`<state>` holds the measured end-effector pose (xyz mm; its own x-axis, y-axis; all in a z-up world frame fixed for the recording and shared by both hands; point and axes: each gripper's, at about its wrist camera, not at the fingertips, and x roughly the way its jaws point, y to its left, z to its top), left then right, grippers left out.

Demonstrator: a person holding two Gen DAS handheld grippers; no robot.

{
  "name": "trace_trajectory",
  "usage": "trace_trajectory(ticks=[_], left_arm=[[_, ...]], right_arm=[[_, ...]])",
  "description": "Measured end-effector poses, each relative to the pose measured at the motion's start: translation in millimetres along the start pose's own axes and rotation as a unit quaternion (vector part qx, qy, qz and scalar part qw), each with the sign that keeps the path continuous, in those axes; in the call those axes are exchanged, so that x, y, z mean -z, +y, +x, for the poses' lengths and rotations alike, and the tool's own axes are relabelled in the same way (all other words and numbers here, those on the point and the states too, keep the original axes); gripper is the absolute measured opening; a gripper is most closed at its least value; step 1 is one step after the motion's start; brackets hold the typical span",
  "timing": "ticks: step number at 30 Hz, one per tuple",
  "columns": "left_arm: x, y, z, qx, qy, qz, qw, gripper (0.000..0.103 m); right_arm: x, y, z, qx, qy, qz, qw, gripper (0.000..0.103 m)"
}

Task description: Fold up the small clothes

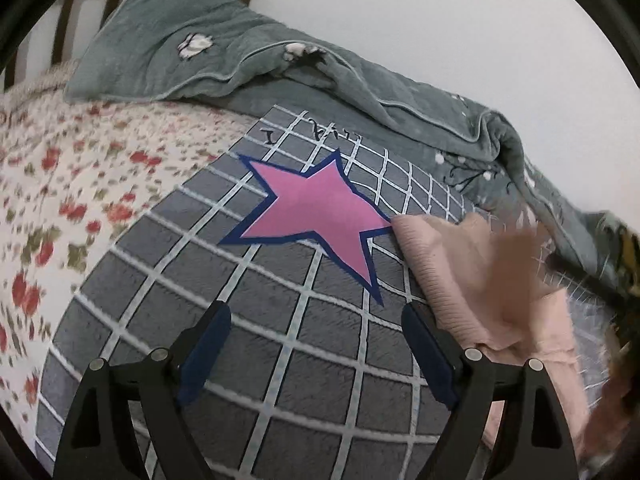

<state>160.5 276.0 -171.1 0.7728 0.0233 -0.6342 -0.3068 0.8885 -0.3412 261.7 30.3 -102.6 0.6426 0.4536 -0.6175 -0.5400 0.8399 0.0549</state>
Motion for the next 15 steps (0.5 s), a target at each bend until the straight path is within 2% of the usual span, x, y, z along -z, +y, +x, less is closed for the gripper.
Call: trace_trajectory(ticks=[1, 2, 5, 10, 13, 15], left_arm=[[1.2, 1.7, -2.0, 0.004, 0.003, -0.007, 1.0, 0.087], [2.4, 1.8, -4.0, 0.004, 0.003, -0.007, 1.0, 0.087], [7.0, -4.6, -10.4, 0.005, 0.0, 0.007, 1.0, 0.087], [10.0, -30.3, -8.7, 0.031, 0.014, 0.025, 0.9991, 0.087], [9.9, -52.3, -0.8, 0.04, 0.023, 0.04, 0.9981, 0.087], [9.3, -63.3, 5.3, 0.048, 0.03, 0.036, 0.9978, 0.087]], right_arm=[[6.2, 5.3, 4.6, -0.005, 0.01, 0.005, 1.0, 0.035], [11.2, 3.9, 6.3, -0.007, 0.015, 0.011, 1.0, 0.039], [25.0, -13.7, -13.0, -0.008, 0.001, 0.023, 1.0, 0.044], [56.7, -93.3, -62.8, 0.065, -0.025, 0.063, 0.996, 0.051], [81.9, -154.1, -82.9, 0.122, 0.001, 0.098, 0.988, 0.051], [97.4, -184.7, -86.9, 0.131, 0.022, 0.123, 0.983, 0.051]])
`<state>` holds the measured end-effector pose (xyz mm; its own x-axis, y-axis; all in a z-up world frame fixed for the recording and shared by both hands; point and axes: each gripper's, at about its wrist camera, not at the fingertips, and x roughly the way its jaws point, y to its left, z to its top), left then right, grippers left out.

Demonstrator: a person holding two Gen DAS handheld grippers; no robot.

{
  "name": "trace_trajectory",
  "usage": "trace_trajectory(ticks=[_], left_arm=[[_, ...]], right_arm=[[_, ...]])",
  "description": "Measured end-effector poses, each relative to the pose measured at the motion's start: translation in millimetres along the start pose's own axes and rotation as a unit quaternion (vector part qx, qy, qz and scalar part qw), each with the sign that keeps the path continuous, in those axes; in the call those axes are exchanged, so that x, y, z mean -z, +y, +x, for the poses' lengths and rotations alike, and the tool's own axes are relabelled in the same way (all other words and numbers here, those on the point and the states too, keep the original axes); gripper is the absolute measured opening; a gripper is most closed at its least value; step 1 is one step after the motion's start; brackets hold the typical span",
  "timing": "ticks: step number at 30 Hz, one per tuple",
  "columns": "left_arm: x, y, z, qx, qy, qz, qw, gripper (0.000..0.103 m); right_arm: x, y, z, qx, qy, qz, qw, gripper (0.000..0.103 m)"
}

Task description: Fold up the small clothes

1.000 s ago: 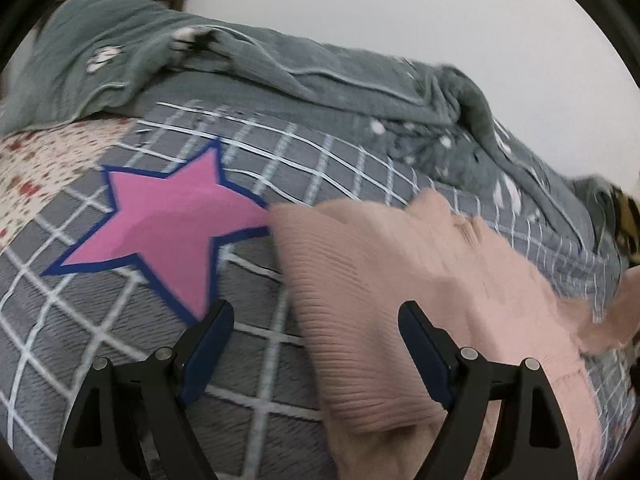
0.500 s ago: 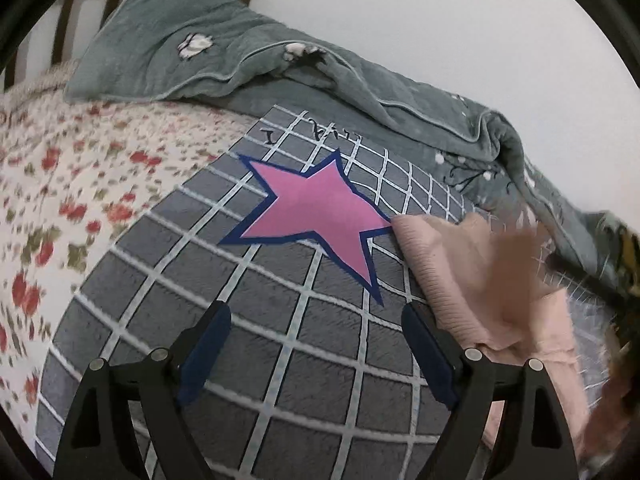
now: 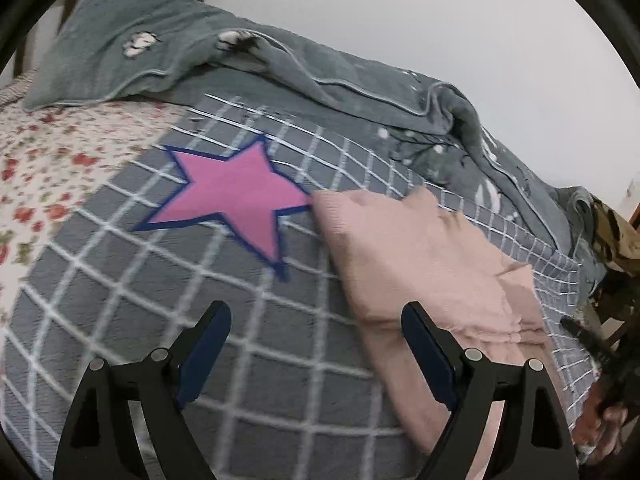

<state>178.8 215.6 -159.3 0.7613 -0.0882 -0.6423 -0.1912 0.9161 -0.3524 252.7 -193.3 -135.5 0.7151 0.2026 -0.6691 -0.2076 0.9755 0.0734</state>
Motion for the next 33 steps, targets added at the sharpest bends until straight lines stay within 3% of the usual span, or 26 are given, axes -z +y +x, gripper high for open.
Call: trace_trajectory(ticks=[5, 9, 13, 14, 15, 16, 22, 25, 27, 29, 33], left_arm=[[-5.5, -18.2, 16.4, -0.005, 0.006, -0.008, 0.9999, 0.087], [-5.8, -25.5, 19.7, -0.02, 0.014, 0.003, 0.9997, 0.087], [-7.7, -30.2, 18.6, -0.042, 0.01, 0.019, 0.9989, 0.087], [-8.0, -30.8, 18.3, -0.044, 0.009, 0.02, 0.9988, 0.087], [-8.8, -30.9, 18.8, -0.046, 0.009, 0.019, 0.9987, 0.087], [-9.0, -31.5, 19.2, -0.047, 0.01, 0.018, 0.9987, 0.087], [-9.5, -36.9, 31.7, -0.037, 0.029, 0.014, 0.9988, 0.087], [-8.5, -41.0, 44.2, -0.03, 0.042, 0.01, 0.9986, 0.087], [-7.0, -43.4, 52.6, -0.034, 0.054, 0.012, 0.9979, 0.087], [-5.8, -43.9, 55.4, -0.035, 0.051, 0.018, 0.998, 0.087], [-10.9, -41.7, 60.6, -0.028, 0.042, 0.015, 0.9986, 0.085]], right_arm=[[24.1, -38.0, 23.3, 0.002, 0.06, 0.011, 0.998, 0.051], [29.4, -25.6, 45.0, -0.009, 0.083, -0.024, 0.996, 0.051], [23.1, -19.7, 55.1, 0.012, 0.081, -0.058, 0.995, 0.054], [18.6, -19.3, 57.7, 0.013, 0.08, -0.058, 0.995, 0.051], [13.3, -20.9, 60.0, 0.012, 0.073, -0.054, 0.996, 0.041], [12.1, -23.1, 61.9, 0.013, 0.065, -0.053, 0.996, 0.008], [9.1, -51.9, 57.7, 0.005, 0.047, -0.018, 0.999, 0.008], [13.3, -53.9, 67.4, 0.014, 0.08, -0.02, 0.997, 0.011], [12.9, -51.4, 59.3, 0.03, 0.077, -0.041, 0.996, 0.02], [13.5, -53.7, 41.6, 0.034, 0.057, -0.053, 0.996, 0.039], [6.4, -57.8, 10.6, -0.015, 0.015, -0.044, 0.999, 0.048]])
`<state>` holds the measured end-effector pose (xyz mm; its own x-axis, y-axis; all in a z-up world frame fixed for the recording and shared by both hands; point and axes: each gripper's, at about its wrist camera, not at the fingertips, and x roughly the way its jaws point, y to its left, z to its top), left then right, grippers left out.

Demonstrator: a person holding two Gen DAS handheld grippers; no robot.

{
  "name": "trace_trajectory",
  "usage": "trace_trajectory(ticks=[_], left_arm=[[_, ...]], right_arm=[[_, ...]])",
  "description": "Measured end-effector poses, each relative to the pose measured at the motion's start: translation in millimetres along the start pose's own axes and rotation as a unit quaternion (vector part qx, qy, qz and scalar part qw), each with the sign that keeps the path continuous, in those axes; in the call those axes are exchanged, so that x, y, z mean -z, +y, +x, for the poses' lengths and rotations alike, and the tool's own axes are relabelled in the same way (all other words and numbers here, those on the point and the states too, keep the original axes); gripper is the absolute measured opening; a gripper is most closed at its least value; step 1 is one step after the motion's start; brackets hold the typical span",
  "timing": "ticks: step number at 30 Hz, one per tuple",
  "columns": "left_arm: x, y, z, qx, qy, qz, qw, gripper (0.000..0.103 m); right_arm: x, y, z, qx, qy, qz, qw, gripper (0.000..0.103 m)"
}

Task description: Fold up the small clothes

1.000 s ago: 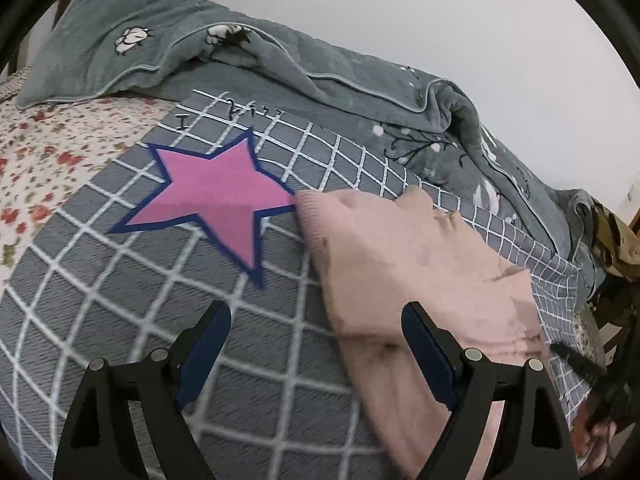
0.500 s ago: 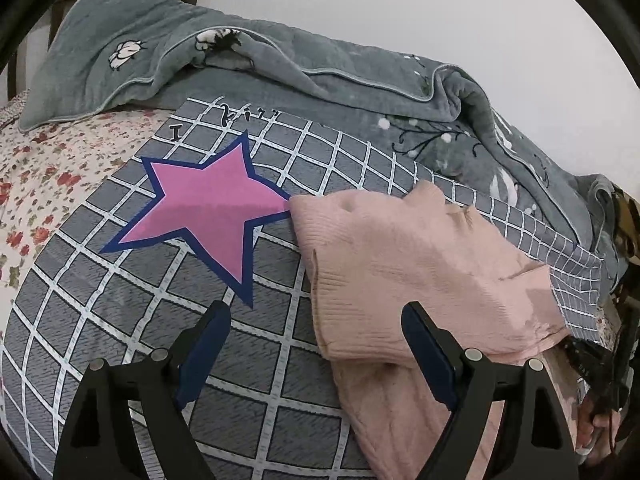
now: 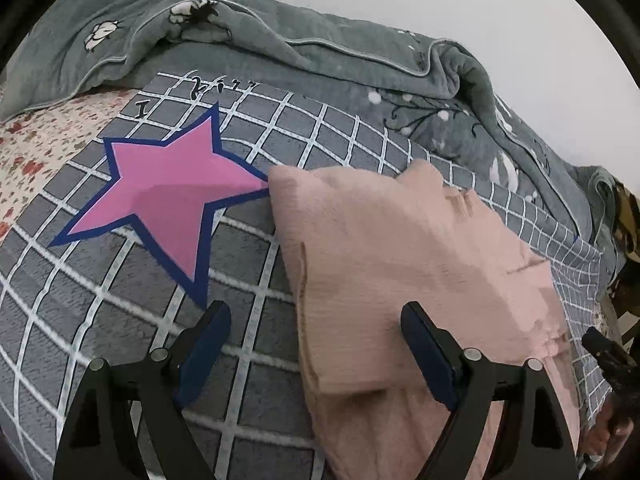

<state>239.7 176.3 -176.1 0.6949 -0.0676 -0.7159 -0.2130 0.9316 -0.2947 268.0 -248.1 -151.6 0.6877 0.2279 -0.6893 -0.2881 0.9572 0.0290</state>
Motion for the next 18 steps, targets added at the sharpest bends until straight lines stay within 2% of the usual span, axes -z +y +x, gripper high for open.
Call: trace_trajectory(ticks=[1, 3, 4, 5, 8, 9, 10, 11, 12, 14, 18], left_arm=[[-2.3, -0.1, 1.9, 0.003, -0.002, -0.001, 1.0, 0.083], [-6.4, -0.6, 7.5, 0.007, -0.007, -0.003, 0.9999, 0.057], [-7.6, -1.0, 11.2, 0.012, -0.005, -0.005, 0.9999, 0.038], [-8.3, -1.2, 16.4, 0.025, 0.0, -0.009, 0.9997, 0.031], [-7.3, -5.3, 18.6, 0.019, -0.021, -0.011, 0.9995, 0.021], [-8.7, -7.0, 15.9, 0.02, -0.031, -0.007, 0.9993, 0.021], [-10.1, -7.7, 12.1, 0.02, -0.046, -0.006, 0.9987, 0.021], [-10.2, -7.3, 10.9, 0.017, -0.055, -0.008, 0.9983, 0.021], [-9.3, -6.5, 12.9, 0.01, -0.058, -0.008, 0.9982, 0.024], [-5.9, -2.7, 20.6, 0.001, -0.05, -0.013, 0.9986, 0.034], [-4.3, 0.7, 21.0, 0.007, -0.055, -0.016, 0.9983, 0.037]], right_arm=[[-4.6, 1.6, -1.4, -0.008, -0.009, 0.007, 1.0, 0.052], [-13.0, 6.0, 6.6, -0.015, -0.013, 0.013, 1.0, 0.053], [-16.8, 7.9, 16.6, -0.015, -0.009, 0.017, 1.0, 0.053], [-19.4, 8.9, 29.1, -0.012, 0.0, 0.022, 1.0, 0.053], [-20.2, 8.5, 68.8, -0.02, 0.052, 0.042, 0.998, 0.053], [-18.7, 6.8, 80.9, -0.021, 0.068, 0.045, 0.996, 0.052], [-18.7, 1.4, 81.0, -0.022, 0.056, 0.057, 0.997, 0.044], [-19.5, -6.2, 77.1, -0.011, 0.044, 0.075, 0.996, 0.026], [-19.2, -13.0, 73.4, 0.008, 0.034, 0.089, 0.995, 0.023], [-14.7, -18.7, 73.7, 0.006, 0.029, 0.107, 0.994, 0.031], [-14.3, -6.3, 75.5, 0.027, 0.027, 0.081, 0.996, 0.034]])
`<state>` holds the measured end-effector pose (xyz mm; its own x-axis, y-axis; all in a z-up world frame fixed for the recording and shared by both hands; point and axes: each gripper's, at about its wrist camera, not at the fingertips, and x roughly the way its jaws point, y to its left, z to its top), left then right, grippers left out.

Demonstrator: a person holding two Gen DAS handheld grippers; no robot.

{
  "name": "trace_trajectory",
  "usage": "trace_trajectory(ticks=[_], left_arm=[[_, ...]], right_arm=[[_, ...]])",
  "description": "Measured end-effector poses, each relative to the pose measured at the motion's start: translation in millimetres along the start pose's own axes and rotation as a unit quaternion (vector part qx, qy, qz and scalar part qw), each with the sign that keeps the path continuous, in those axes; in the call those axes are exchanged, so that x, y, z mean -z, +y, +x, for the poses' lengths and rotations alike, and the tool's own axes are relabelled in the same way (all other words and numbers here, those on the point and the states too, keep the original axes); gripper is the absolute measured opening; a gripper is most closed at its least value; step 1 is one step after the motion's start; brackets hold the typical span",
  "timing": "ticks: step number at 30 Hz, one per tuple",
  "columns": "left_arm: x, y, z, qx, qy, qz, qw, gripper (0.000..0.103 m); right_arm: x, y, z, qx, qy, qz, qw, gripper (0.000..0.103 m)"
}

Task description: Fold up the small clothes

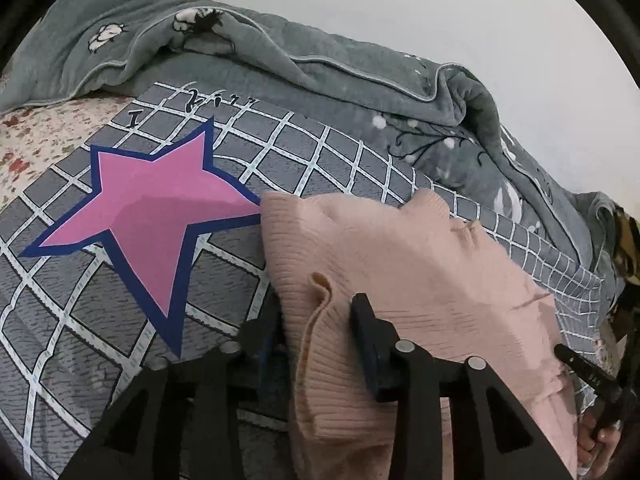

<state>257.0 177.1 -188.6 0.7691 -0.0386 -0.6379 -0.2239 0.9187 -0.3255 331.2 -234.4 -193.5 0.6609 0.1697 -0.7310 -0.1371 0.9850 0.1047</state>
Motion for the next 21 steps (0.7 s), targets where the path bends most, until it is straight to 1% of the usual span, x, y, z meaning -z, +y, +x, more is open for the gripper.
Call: trace_trajectory(ticks=[1, 4, 7, 9, 11, 12, 13, 14, 15, 16, 17, 18, 19, 20, 21], left_arm=[[0.4, -2.0, 0.8, -0.004, 0.002, 0.005, 1.0, 0.039], [2.2, -10.1, 0.8, -0.024, -0.001, 0.026, 0.9994, 0.04], [2.6, -13.6, 0.1, -0.034, -0.005, 0.035, 0.9988, 0.04], [2.5, -14.8, 1.1, -0.031, -0.002, 0.041, 0.9987, 0.045], [3.1, -20.2, 1.9, -0.04, -0.001, 0.056, 0.9977, 0.053], [3.5, -23.1, 1.8, -0.045, -0.002, 0.063, 0.997, 0.055], [4.1, -24.6, 1.2, -0.048, -0.003, 0.067, 0.9965, 0.058], [4.2, -25.0, 0.9, -0.05, -0.004, 0.069, 0.9964, 0.061], [4.4, -25.0, 0.5, -0.052, -0.005, 0.068, 0.9963, 0.063], [4.4, -25.2, 0.1, -0.057, -0.006, 0.069, 0.996, 0.066], [4.6, -25.8, 0.1, -0.06, -0.006, 0.07, 0.9957, 0.068], [4.6, -26.8, 0.2, -0.066, -0.006, 0.072, 0.9952, 0.069], [4.9, -29.4, 1.1, -0.088, -0.004, 0.078, 0.993, 0.08], [5.4, -32.6, 0.8, -0.106, -0.007, 0.086, 0.9906, 0.085], [6.4, -35.7, -0.4, -0.109, -0.011, 0.095, 0.9894, 0.085]], right_arm=[[0.9, 4.9, -0.5, 0.007, -0.004, -0.011, 1.0, 0.034], [0.9, 10.6, 0.2, -0.003, -0.005, -0.031, 1.0, 0.034], [2.2, 9.3, -4.4, -0.015, -0.004, -0.032, 0.999, 0.034], [2.5, 9.6, -4.9, -0.021, -0.004, -0.035, 0.999, 0.036], [2.5, 10.9, -6.0, -0.021, 0.0, -0.038, 0.999, 0.036], [2.1, 11.0, -8.8, -0.021, -0.008, -0.037, 0.999, 0.036], [3.1, 11.1, -12.7, -0.02, -0.019, -0.034, 0.999, 0.041], [3.5, 12.1, -16.3, -0.024, -0.029, -0.038, 0.999, 0.051], [3.7, 14.5, -19.2, -0.033, -0.038, -0.047, 0.998, 0.056], [4.1, 16.8, -20.9, -0.037, -0.043, -0.055, 0.997, 0.063], [4.5, 19.2, -22.2, -0.033, -0.048, -0.063, 0.996, 0.066], [4.8, 21.6, -23.3, -0.02, -0.053, -0.069, 0.996, 0.066], [4.6, 22.8, -23.7, -0.008, -0.055, -0.072, 0.996, 0.067], [4.3, 23.1, -22.9, -0.001, -0.055, -0.072, 0.996, 0.067], [3.8, 22.8, -20.7, -0.006, -0.049, -0.072, 0.996, 0.067]])
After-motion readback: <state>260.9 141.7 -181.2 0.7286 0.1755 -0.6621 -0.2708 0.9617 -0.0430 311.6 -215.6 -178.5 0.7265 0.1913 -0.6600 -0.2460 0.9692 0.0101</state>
